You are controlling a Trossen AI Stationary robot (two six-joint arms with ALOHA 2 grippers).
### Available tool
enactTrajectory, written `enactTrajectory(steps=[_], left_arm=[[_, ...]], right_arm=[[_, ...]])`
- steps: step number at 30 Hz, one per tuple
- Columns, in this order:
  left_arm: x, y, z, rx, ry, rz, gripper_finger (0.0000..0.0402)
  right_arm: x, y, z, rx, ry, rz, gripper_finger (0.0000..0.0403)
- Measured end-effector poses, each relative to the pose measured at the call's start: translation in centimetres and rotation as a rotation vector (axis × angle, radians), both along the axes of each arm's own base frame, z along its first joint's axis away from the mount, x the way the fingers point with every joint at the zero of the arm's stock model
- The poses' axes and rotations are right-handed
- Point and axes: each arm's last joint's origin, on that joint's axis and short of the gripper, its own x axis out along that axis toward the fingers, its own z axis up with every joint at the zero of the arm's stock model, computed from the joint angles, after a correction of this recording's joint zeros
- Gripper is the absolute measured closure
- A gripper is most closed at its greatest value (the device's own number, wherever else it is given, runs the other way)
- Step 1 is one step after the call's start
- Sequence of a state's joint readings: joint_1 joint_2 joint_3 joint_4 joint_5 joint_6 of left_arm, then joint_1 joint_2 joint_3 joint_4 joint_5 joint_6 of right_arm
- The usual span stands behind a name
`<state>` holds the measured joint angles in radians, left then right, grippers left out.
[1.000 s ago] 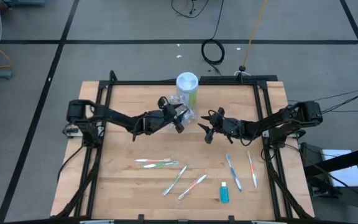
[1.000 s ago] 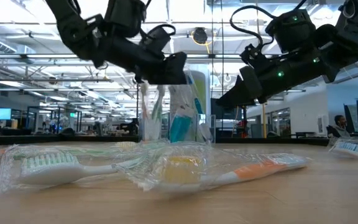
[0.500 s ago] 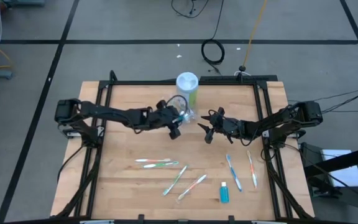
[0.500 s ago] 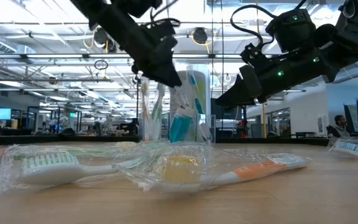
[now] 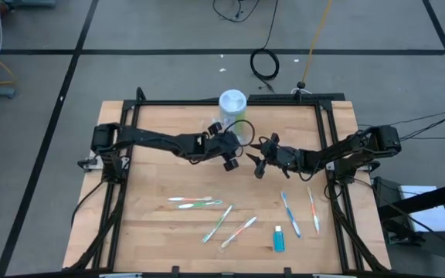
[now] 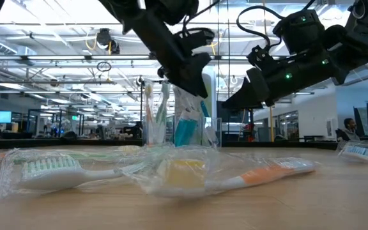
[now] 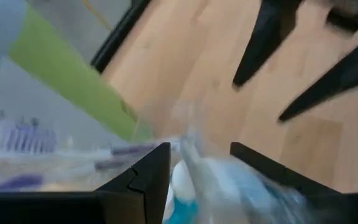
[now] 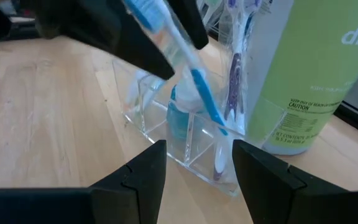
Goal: Pick & Place toothbrushing station
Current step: Put the left mouthwash bottle into the transparent organizer
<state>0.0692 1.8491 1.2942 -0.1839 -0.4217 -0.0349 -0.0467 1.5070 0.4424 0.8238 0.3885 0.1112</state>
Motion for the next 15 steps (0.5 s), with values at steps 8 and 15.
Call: enactTrajectory(steps=[8, 15], left_arm=[[-0.70, 0.82, -0.83, -0.004, 0.109, 0.014, 0.0229], [-0.69, 0.69, -0.80, 0.050, 0.138, -0.015, 0.0229]], right_arm=[[-0.01, 0.00, -0.04, 0.000, 0.005, 0.000, 0.0224], [0.02, 0.00, 0.03, 0.000, -0.003, 0.000, 0.0224]])
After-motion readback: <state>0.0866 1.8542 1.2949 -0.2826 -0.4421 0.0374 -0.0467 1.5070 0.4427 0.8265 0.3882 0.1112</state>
